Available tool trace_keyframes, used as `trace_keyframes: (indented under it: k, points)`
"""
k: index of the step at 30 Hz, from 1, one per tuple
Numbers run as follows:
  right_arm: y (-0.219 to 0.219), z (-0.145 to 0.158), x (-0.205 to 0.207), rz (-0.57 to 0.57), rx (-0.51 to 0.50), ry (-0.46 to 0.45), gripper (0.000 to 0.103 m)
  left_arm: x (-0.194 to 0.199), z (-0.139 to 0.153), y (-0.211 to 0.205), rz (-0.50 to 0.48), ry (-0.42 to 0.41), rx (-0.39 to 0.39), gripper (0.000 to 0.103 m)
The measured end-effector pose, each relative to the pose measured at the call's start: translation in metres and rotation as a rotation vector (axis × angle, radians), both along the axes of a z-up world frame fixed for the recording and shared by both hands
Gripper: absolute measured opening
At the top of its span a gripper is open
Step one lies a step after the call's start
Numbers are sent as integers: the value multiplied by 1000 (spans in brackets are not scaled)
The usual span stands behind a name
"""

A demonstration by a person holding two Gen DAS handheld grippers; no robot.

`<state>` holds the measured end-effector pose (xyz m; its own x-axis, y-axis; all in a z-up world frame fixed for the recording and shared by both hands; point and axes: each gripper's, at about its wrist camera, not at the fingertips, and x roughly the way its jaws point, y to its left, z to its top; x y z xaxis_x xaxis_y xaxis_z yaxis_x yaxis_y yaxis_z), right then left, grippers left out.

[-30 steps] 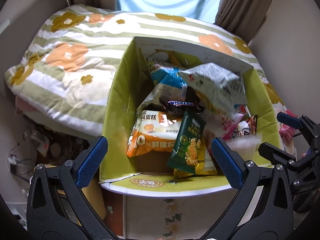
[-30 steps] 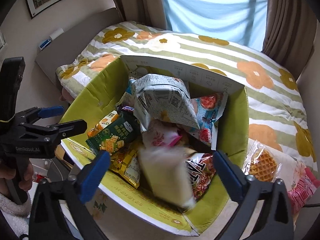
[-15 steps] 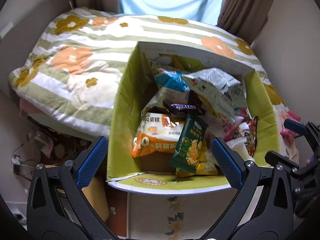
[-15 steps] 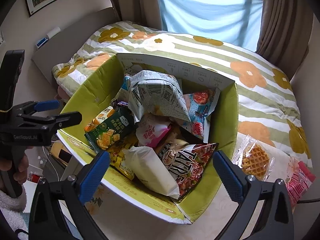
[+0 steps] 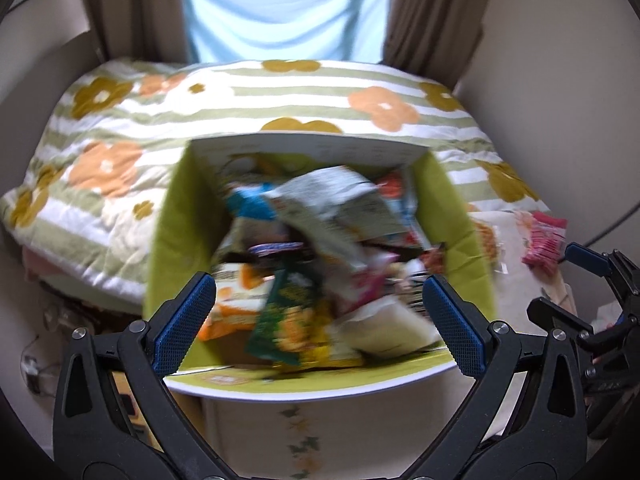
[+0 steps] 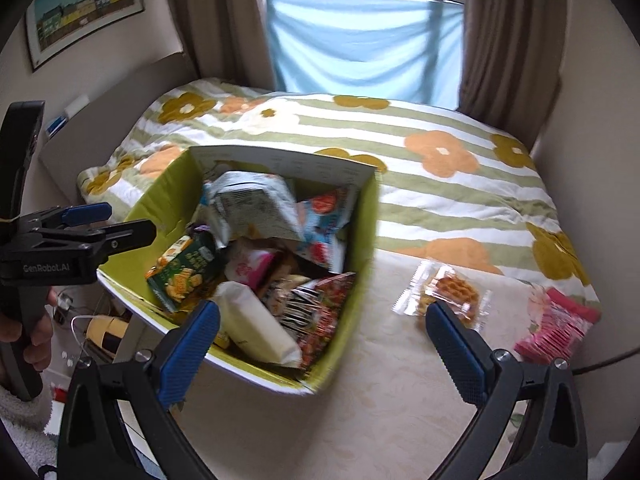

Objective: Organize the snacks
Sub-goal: 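Move both grippers back toward the waffle packet and pink-striped bag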

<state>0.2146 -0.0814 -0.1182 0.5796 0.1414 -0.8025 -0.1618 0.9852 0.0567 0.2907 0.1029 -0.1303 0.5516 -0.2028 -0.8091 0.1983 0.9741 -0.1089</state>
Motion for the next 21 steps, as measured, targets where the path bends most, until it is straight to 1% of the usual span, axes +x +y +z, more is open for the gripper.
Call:
trace_keyframes:
  k: [6, 12, 15, 18, 21]
  points:
    - [-70, 12, -19, -84, -1, -49, 102, -9, 12, -69, -54, -36, 4, 103]
    - [-146, 29, -37, -144, -22, -96, 102, -14, 24, -150, -97, -83, 5, 103]
    - [-180, 35, -41, -162, -31, -108, 102, -12, 23, -190, -114, -84, -7, 103]
    - [-214, 37, -43, -197, -11, -109, 102, -11, 19, -225, -131, -78, -6, 103]
    - [-243, 32, -41, -233, 2, -110, 102, -6, 5, -266, -145, -62, 31, 103]
